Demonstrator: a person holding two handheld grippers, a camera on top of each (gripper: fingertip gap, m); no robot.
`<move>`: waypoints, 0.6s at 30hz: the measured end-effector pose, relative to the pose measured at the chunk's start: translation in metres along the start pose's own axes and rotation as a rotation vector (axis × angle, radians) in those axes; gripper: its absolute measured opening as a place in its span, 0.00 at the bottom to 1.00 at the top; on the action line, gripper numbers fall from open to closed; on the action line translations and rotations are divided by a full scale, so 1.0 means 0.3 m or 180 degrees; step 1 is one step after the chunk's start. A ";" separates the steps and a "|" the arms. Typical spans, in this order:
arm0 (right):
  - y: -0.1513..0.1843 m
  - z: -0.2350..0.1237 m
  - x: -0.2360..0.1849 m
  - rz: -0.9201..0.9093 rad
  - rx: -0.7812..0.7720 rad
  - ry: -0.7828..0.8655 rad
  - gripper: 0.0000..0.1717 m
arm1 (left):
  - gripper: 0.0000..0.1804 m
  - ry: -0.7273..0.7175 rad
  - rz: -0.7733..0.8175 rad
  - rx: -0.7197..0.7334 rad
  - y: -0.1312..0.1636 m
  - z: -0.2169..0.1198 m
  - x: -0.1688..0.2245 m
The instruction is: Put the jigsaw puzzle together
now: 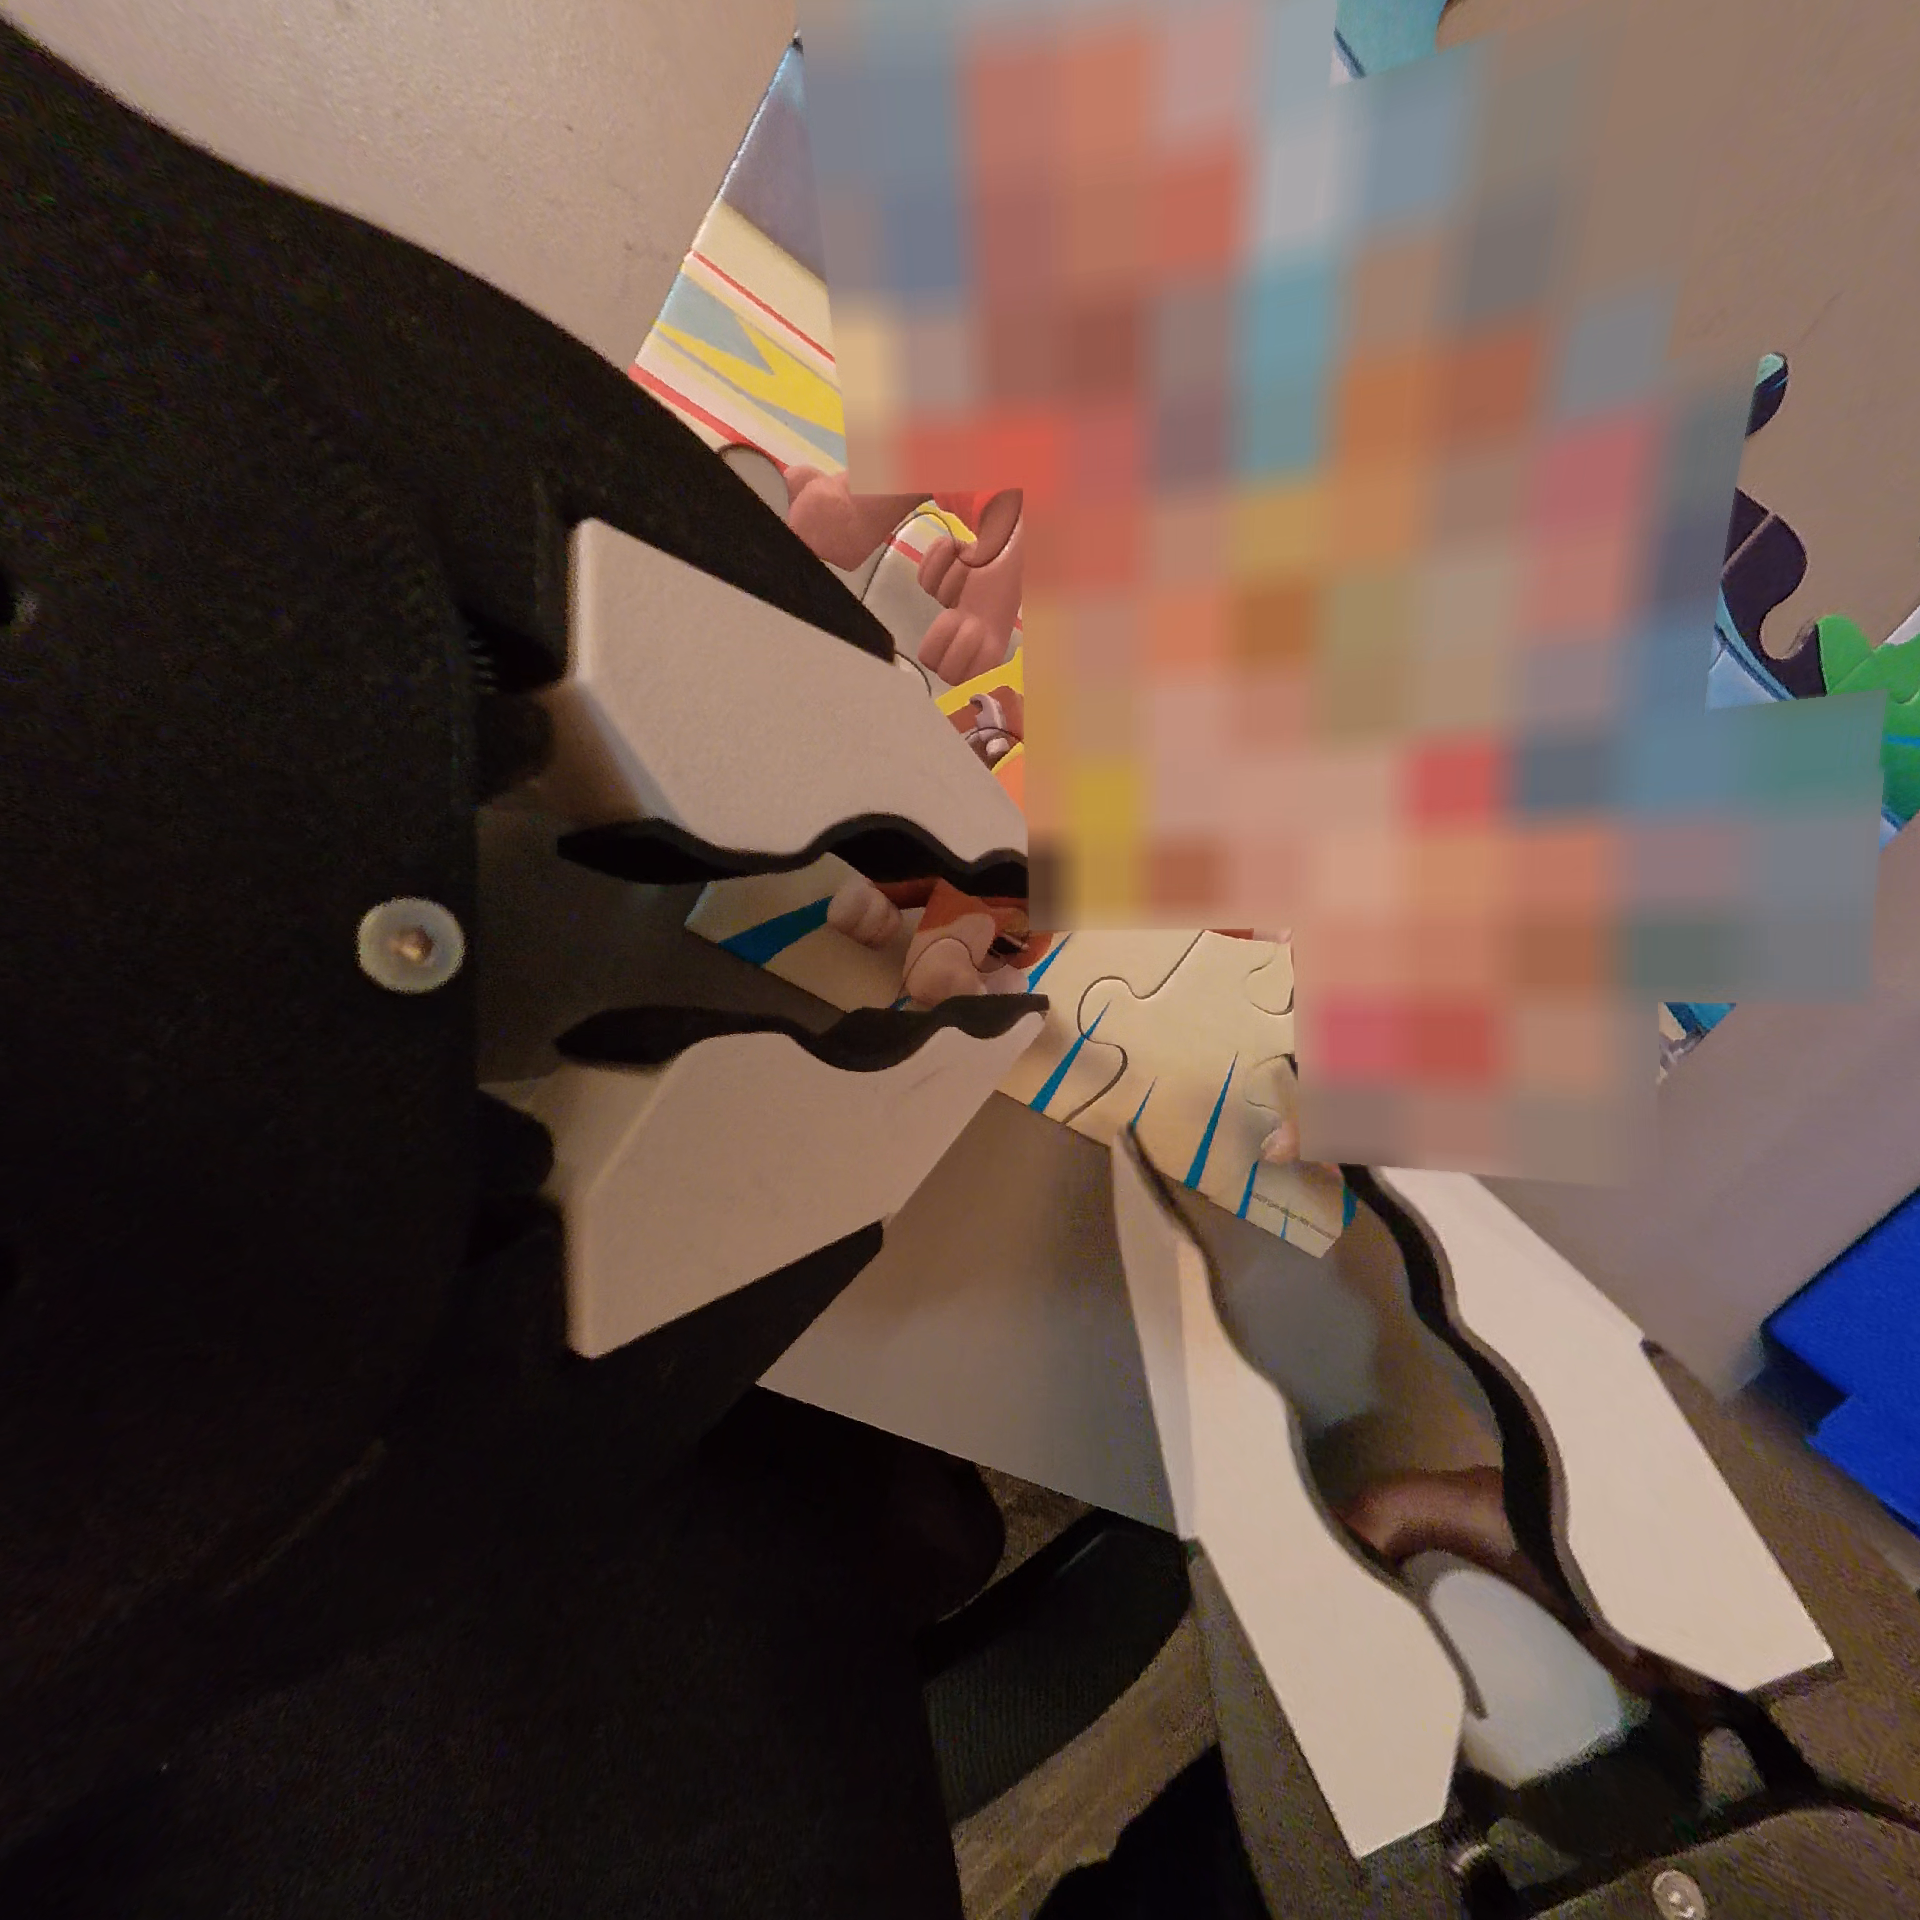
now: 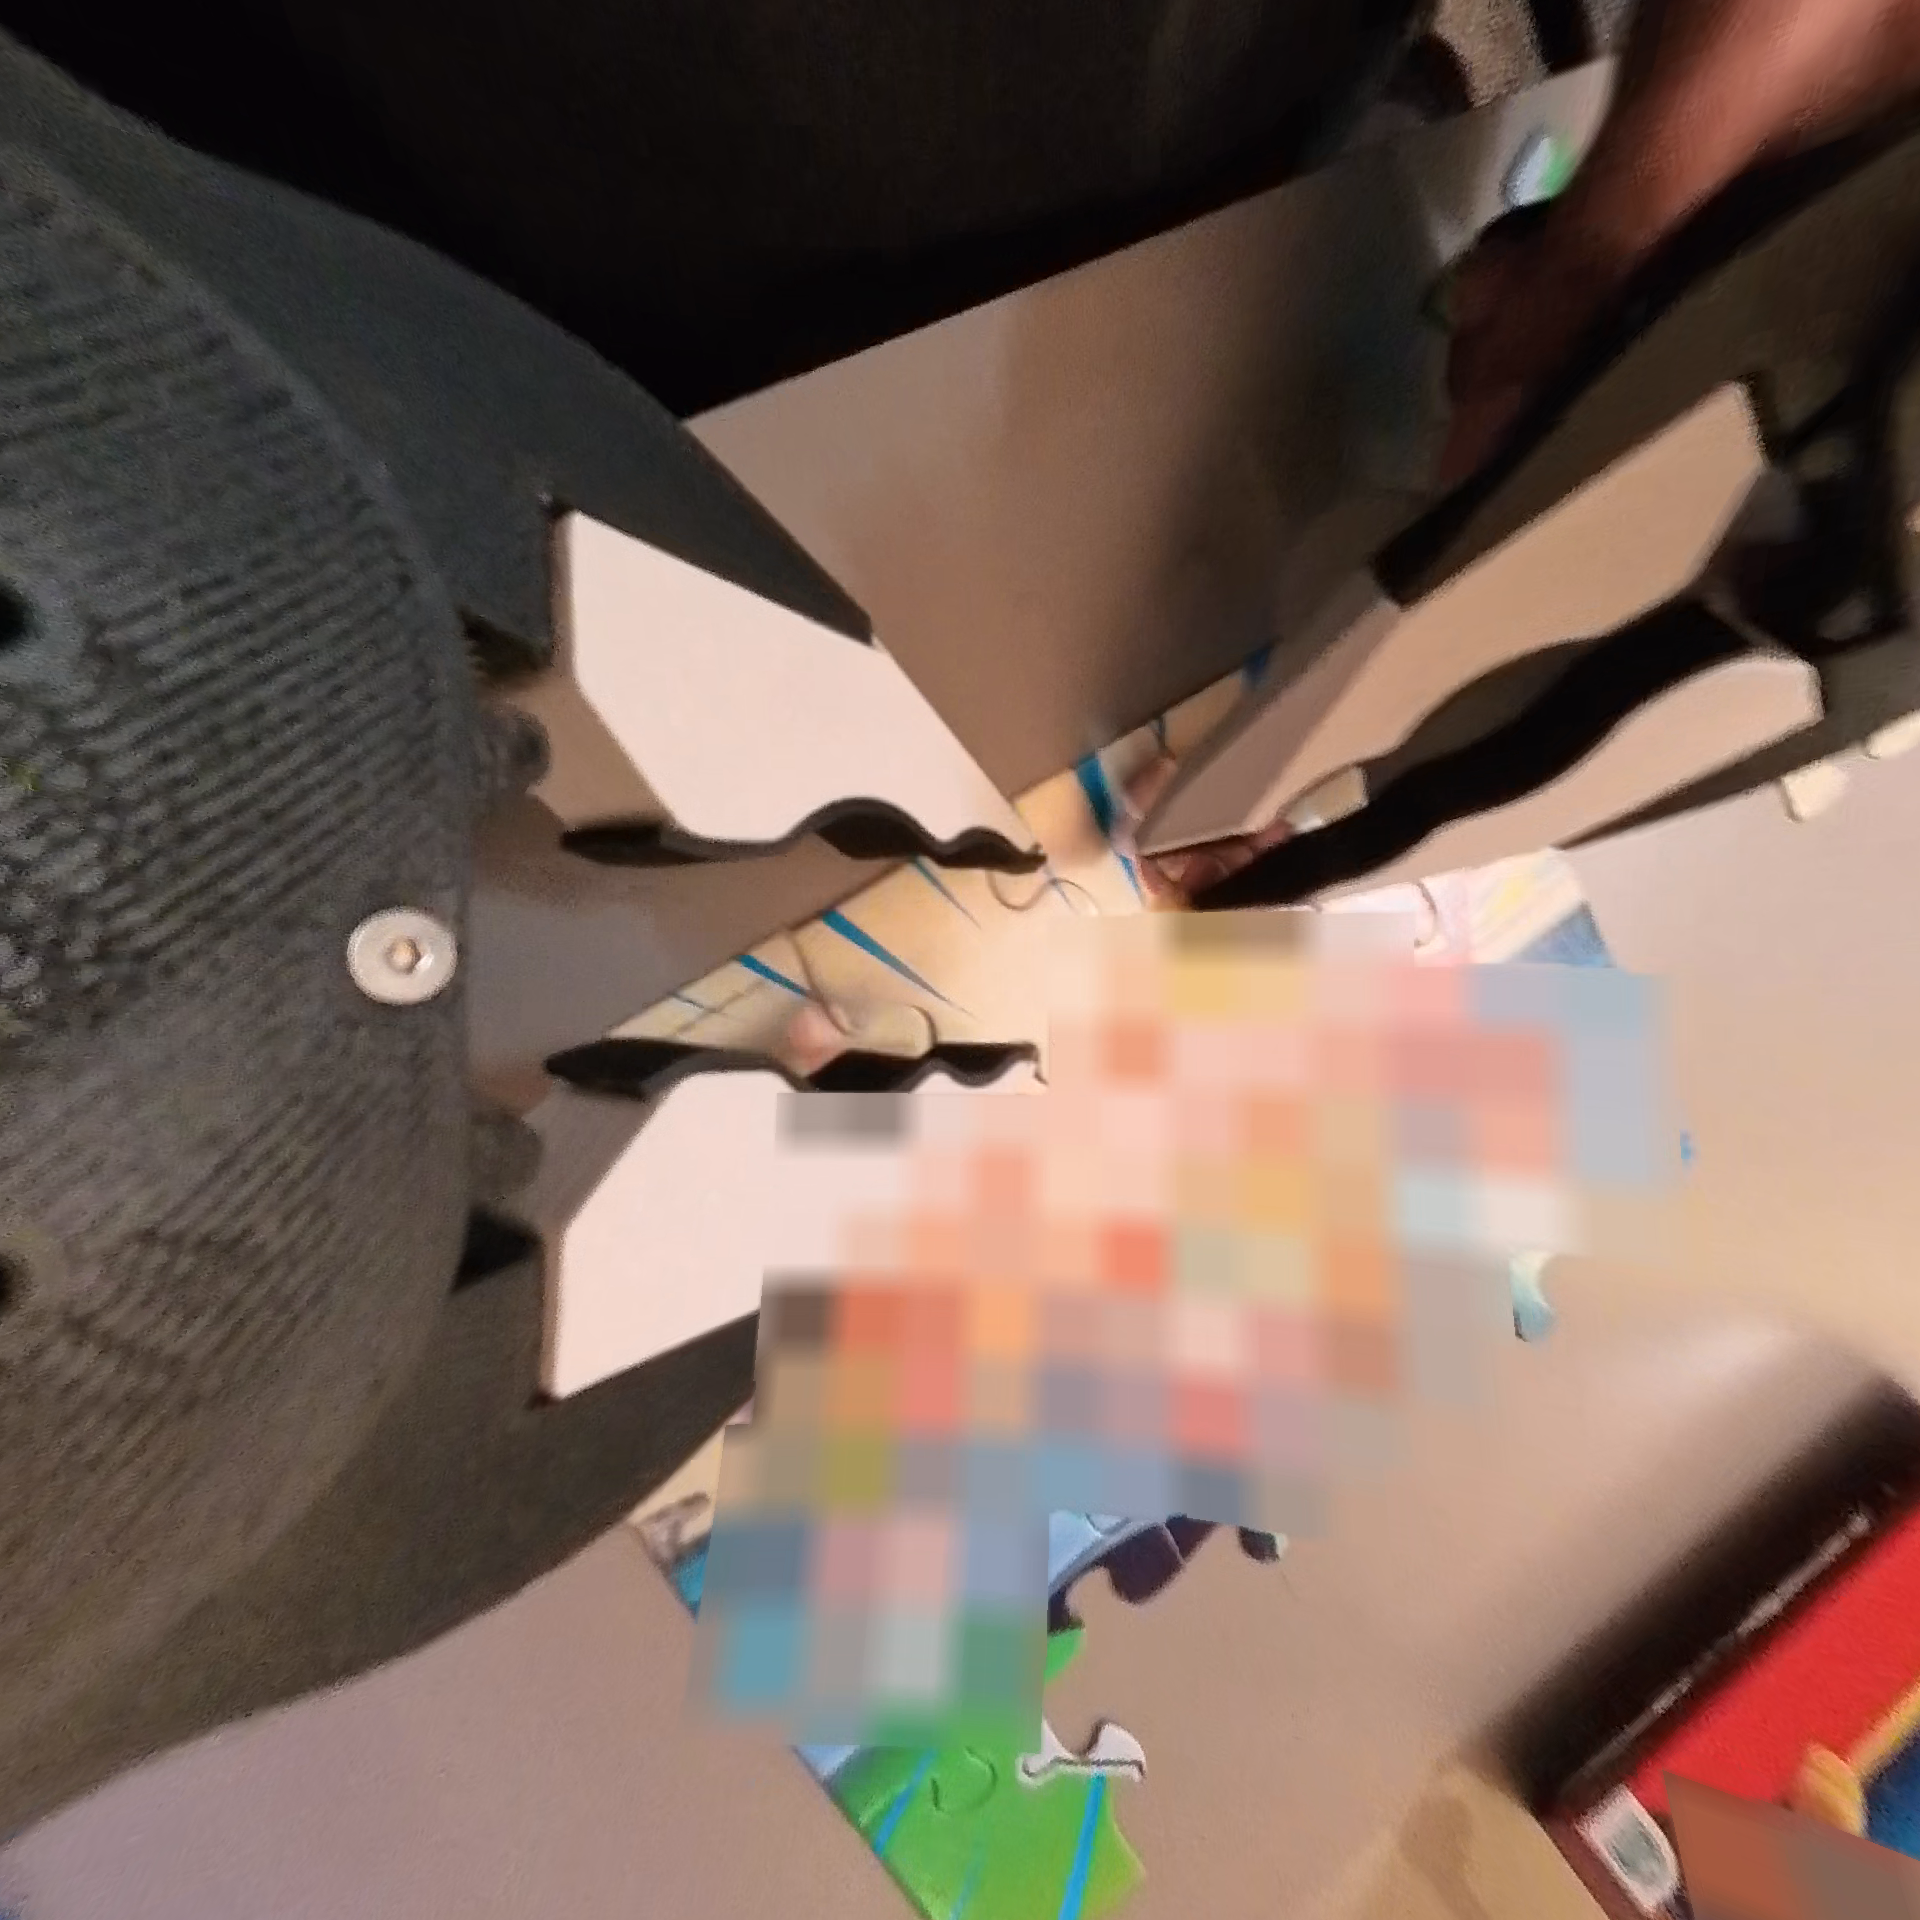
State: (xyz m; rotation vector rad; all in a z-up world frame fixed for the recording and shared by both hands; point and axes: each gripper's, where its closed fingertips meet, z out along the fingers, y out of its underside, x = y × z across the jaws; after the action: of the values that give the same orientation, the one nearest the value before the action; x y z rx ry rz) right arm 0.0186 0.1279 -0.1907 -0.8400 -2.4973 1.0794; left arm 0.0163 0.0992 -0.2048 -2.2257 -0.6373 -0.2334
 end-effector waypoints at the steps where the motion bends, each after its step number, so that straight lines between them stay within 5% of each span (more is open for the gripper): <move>1: -0.016 0.011 0.007 0.0041 0.0055 -0.0009 0.16 | 0.09 0.0010 -0.0004 0.0001 -0.001 0.002 0.002; 18: 0.013 0.065 0.024 0.0044 -0.0117 0.0077 0.14 | 0.09 0.0056 -0.0029 0.0025 -0.006 0.008 0.008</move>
State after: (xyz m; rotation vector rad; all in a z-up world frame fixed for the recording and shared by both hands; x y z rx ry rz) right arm 0.0055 0.1234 -0.2065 -0.8766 -2.5020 1.0246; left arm 0.0173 0.1029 -0.2045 -2.2114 -0.6381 -0.2545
